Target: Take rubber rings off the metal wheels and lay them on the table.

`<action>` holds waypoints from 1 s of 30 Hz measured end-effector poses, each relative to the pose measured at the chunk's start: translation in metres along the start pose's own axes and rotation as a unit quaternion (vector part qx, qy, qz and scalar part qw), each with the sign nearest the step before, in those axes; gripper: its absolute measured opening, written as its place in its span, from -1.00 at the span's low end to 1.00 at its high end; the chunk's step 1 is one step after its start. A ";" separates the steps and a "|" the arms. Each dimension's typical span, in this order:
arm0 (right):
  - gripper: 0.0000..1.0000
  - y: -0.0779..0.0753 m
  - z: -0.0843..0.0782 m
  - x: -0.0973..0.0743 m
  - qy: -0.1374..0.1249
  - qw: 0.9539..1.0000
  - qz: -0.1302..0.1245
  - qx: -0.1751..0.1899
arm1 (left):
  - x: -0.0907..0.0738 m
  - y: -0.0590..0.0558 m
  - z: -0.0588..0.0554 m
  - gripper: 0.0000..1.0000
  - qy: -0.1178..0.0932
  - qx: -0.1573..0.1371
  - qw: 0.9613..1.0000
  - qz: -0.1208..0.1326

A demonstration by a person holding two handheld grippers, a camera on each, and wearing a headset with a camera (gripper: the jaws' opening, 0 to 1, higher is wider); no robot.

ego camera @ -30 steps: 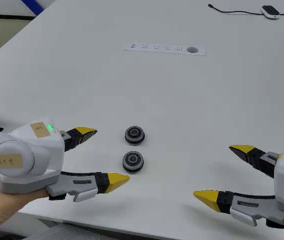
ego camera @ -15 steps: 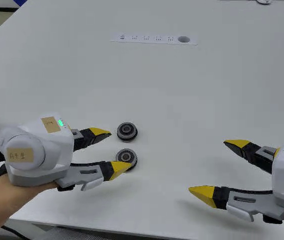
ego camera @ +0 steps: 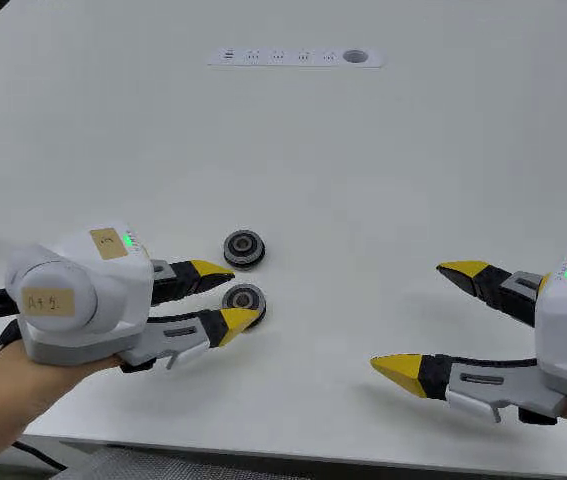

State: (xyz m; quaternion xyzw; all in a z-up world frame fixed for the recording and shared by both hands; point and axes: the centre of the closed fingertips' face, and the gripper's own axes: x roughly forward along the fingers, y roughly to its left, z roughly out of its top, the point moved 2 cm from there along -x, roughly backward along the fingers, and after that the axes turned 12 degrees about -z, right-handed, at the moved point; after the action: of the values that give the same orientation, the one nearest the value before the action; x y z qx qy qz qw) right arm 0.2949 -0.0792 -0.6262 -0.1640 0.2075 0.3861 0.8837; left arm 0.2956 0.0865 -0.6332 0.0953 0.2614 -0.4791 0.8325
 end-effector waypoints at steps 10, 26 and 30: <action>0.43 0.000 0.002 0.000 -0.003 1.000 0.001 0.003 | -0.002 0.001 0.000 -0.62 -0.002 -0.013 1.000 0.000; 0.43 -0.002 0.003 -0.001 -0.006 1.000 -0.002 0.008 | 0.002 0.002 -0.003 -0.68 0.014 -0.015 1.000 -0.008; 0.43 -0.001 0.003 -0.001 -0.006 1.000 -0.001 0.007 | 0.003 0.002 -0.003 -0.68 0.017 -0.009 1.000 -0.011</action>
State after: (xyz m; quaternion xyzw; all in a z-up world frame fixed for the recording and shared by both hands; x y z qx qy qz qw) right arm 0.2962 -0.0788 -0.6227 -0.1558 0.2049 0.3847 0.8864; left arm 0.2979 0.0864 -0.6373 0.0935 0.2811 -0.4844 0.8232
